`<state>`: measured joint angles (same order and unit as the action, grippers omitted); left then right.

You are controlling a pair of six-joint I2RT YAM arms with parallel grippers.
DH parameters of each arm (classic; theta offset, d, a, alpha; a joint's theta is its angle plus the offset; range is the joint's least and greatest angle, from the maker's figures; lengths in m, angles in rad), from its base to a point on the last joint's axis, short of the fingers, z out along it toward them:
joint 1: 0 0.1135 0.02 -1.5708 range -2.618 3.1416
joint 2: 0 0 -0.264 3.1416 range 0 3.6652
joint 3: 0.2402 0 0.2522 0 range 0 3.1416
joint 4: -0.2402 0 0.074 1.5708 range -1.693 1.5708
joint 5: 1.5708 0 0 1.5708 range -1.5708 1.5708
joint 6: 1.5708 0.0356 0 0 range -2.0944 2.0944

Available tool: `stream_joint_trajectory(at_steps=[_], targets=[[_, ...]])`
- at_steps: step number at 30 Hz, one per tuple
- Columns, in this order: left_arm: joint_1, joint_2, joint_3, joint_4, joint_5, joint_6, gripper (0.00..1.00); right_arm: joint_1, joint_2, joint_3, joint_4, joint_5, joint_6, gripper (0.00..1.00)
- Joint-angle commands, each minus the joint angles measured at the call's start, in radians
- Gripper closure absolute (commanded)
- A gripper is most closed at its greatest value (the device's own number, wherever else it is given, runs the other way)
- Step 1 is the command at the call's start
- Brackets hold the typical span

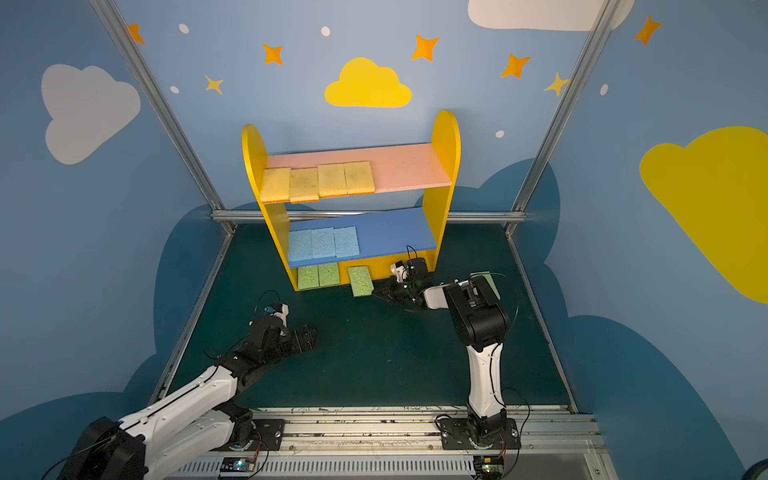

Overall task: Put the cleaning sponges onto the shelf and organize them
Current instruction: 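Push the green sponge into the bottom shelf beside the other green sponges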

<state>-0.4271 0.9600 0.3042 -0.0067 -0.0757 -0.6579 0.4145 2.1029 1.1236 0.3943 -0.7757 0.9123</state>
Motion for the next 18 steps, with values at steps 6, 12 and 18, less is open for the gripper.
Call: stream_joint_trajectory(at_steps=[6,12,18], targets=[[0.007,0.001,0.001,-0.015,-0.006,0.017,0.0,-0.007,0.082,0.109,0.032,-0.016,0.027,1.0],[0.006,0.014,0.009,-0.015,-0.004,0.02,0.0,-0.006,0.147,0.167,0.062,-0.034,0.062,1.0],[0.008,0.032,0.017,-0.012,-0.001,0.024,0.0,0.0,0.214,0.243,0.081,-0.067,0.091,1.0]])
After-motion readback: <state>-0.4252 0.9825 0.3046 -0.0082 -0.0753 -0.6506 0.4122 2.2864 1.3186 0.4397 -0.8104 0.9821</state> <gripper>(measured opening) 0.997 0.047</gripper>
